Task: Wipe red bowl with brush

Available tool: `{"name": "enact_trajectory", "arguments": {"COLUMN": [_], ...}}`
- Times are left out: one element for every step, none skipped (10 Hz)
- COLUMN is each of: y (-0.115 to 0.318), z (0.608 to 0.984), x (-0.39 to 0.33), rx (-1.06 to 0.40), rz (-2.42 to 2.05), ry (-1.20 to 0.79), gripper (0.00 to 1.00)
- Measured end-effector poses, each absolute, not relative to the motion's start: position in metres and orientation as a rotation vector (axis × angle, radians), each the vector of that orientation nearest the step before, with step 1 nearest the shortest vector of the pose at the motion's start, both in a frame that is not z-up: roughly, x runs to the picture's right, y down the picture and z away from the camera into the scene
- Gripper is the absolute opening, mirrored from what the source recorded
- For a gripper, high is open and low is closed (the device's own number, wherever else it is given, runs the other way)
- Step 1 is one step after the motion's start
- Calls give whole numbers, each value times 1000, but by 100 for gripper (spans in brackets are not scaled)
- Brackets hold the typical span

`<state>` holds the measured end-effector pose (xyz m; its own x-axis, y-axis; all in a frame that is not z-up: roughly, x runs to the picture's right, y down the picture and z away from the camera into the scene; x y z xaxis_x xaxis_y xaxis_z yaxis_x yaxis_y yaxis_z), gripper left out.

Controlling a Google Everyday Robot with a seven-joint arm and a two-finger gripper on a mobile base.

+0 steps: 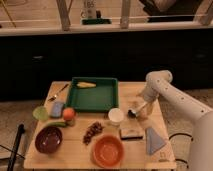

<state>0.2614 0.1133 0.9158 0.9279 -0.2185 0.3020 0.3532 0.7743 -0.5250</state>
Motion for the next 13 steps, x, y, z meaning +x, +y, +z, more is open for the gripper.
{"name": "enact_trajectory", "arguments": {"y": [114,116,118,119,120,121,121,122,123,124,125,126,127], "z": [919,924,926,928,930,931,932,932,933,934,934,934,934], "x": [263,268,273,277,282,285,287,290,292,292,292,292,292], "rx": [-626,-642,-651,-654,-657,-658,-658,-659,-661,-661,-662,-663,-665], "rz": [-306,-299,-289,-280,-272,-267,-262,-259,-255,-255,-255,-257,-257], "ry": [-231,-228,-225,-223,-220,-218,-219,-220,-224,-228,-232,-232,-231], "gripper": [80,79,73,63,53,43,33,24,12,5,1,0,0]}}
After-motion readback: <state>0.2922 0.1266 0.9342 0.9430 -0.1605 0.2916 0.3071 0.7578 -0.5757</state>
